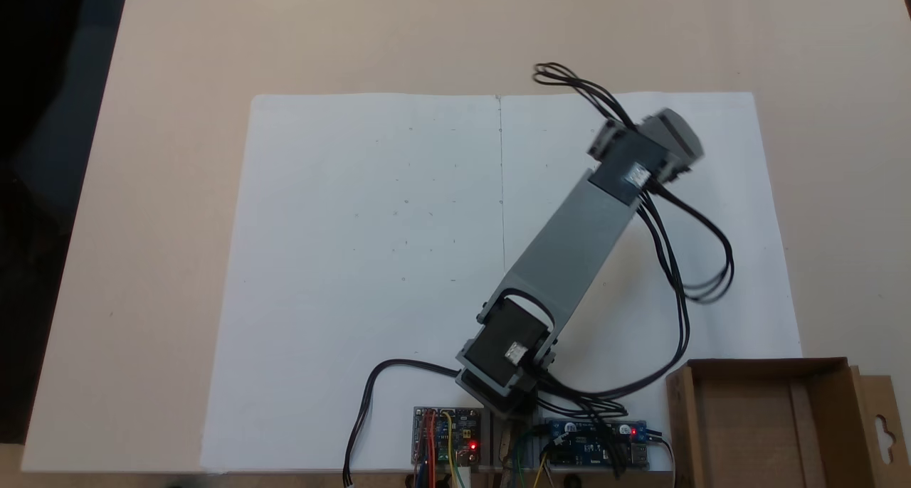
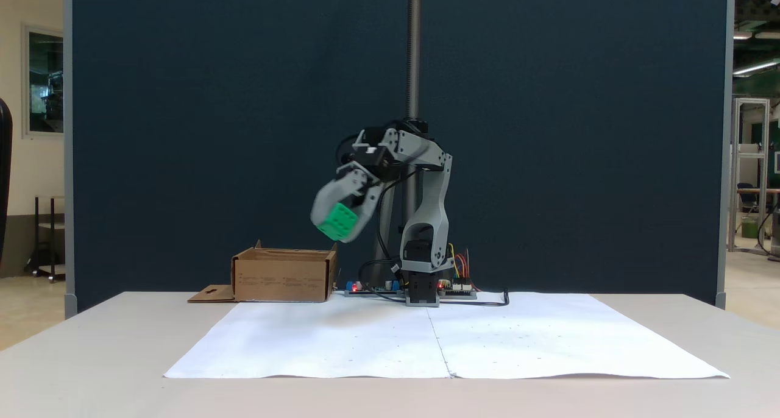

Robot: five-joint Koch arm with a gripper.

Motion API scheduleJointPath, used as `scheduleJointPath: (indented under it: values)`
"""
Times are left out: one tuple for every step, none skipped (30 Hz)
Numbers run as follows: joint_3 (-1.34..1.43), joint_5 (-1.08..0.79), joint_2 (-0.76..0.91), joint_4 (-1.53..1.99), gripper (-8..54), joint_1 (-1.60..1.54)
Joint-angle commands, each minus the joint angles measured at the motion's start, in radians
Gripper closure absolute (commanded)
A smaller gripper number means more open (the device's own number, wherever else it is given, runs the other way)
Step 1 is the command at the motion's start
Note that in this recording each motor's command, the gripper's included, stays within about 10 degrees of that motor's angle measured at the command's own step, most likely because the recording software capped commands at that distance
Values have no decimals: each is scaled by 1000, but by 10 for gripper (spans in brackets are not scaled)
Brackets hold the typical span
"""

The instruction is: Grasp a green dice and put it in the bin.

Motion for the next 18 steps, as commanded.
scheduleJointPath:
  values:
    - [-61, -101, 55, -55, 295, 77]
    - [-61, -114, 58, -52, 295, 114]
    - [-61, -129, 61, -48, 295, 149]
    - [-61, -153, 69, -35, 294, 221]
    - [-61, -164, 71, -28, 294, 259]
    - [-61, -181, 72, -18, 294, 298]
    - [-61, -198, 72, -5, 294, 336]
    - [-61, -219, 72, 9, 294, 373]
    - [-61, -241, 72, 28, 294, 410]
    - [-61, -261, 72, 41, 294, 443]
    - [-61, -281, 72, 52, 294, 474]
    - [-61, -316, 72, 66, 294, 532]
    - [-61, -336, 72, 72, 294, 561]
    - [-61, -356, 71, 77, 294, 591]
    - [-61, -367, 69, 78, 294, 623]
    - [-61, -376, 66, 78, 294, 652]
    - [-61, -393, 64, 78, 294, 681]
    - [-61, -411, 60, 80, 294, 710]
